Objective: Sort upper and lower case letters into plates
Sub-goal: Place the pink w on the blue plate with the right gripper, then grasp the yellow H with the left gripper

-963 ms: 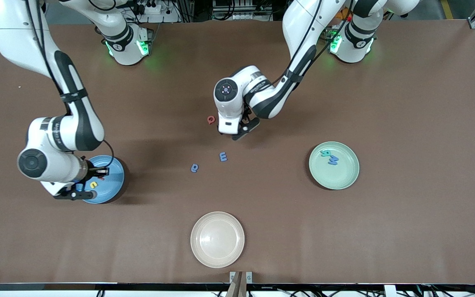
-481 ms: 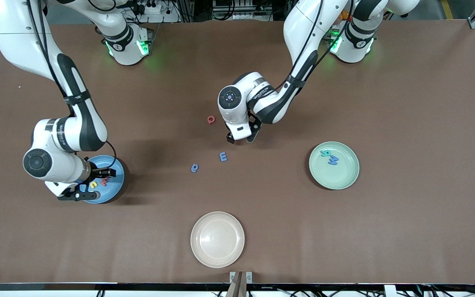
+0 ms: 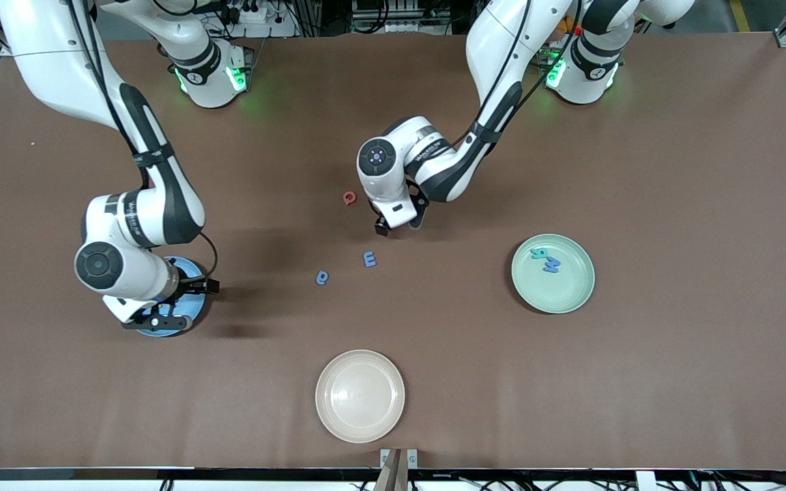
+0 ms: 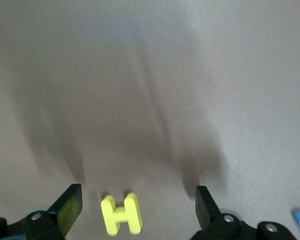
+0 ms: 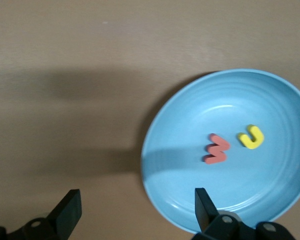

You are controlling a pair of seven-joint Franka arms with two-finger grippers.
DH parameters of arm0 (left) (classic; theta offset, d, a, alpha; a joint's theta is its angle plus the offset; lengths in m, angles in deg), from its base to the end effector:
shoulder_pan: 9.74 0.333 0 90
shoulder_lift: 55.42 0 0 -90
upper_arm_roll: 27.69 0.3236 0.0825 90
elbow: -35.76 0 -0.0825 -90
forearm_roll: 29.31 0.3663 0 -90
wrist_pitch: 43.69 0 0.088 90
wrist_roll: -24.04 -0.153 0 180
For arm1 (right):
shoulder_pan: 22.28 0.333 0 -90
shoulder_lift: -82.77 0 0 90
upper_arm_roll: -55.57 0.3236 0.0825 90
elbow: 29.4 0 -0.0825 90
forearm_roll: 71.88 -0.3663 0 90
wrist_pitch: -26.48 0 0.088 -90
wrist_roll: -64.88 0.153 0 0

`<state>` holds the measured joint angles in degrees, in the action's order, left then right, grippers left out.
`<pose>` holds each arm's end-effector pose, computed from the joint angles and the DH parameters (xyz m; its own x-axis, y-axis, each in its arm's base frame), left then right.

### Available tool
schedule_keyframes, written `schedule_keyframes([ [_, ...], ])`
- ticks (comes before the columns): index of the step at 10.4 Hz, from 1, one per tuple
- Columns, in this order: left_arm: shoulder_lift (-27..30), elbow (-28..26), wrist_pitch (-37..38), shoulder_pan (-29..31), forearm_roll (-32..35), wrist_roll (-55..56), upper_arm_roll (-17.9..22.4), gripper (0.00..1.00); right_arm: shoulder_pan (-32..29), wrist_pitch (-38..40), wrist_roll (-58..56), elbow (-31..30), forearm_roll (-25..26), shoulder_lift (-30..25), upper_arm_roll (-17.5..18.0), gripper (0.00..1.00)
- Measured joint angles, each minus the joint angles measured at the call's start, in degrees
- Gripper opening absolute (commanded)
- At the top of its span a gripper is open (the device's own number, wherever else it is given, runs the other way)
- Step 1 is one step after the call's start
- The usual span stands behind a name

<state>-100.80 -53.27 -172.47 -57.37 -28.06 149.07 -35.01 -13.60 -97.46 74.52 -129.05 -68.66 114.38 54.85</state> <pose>0.3995 -0.5518 0.1467 0.3223 0.9466 -0.0084 0.9396 -0.3209 -0.1189 0.6319 0.0844 0.2230 0.9930 0.0023 -0.1183 0.0106 -0.9975 0.0696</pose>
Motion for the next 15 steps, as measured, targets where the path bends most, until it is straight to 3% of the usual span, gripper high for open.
schedule_keyframes([
  [5, -1.0, 0.0, -6.1, -1.0, 0.0, 1.3, 0.0, 1.00, 1.1, -0.1, 0.3, 0.3, 0.0, 0.0, -0.2, 1.00],
  [13, -1.3, -1.0, -6.5, -0.9, 0.0, 1.3, 0.1, 1.00, 1.1, -0.3, 0.2, 0.4, 0.0, 0.1, -0.2, 1.00],
  [15, -1.3, -1.1, -6.5, -0.9, 0.0, 1.3, 0.1, 0.73, 1.1, -0.3, 0.3, 0.4, 0.0, 0.1, -0.1, 1.00],
])
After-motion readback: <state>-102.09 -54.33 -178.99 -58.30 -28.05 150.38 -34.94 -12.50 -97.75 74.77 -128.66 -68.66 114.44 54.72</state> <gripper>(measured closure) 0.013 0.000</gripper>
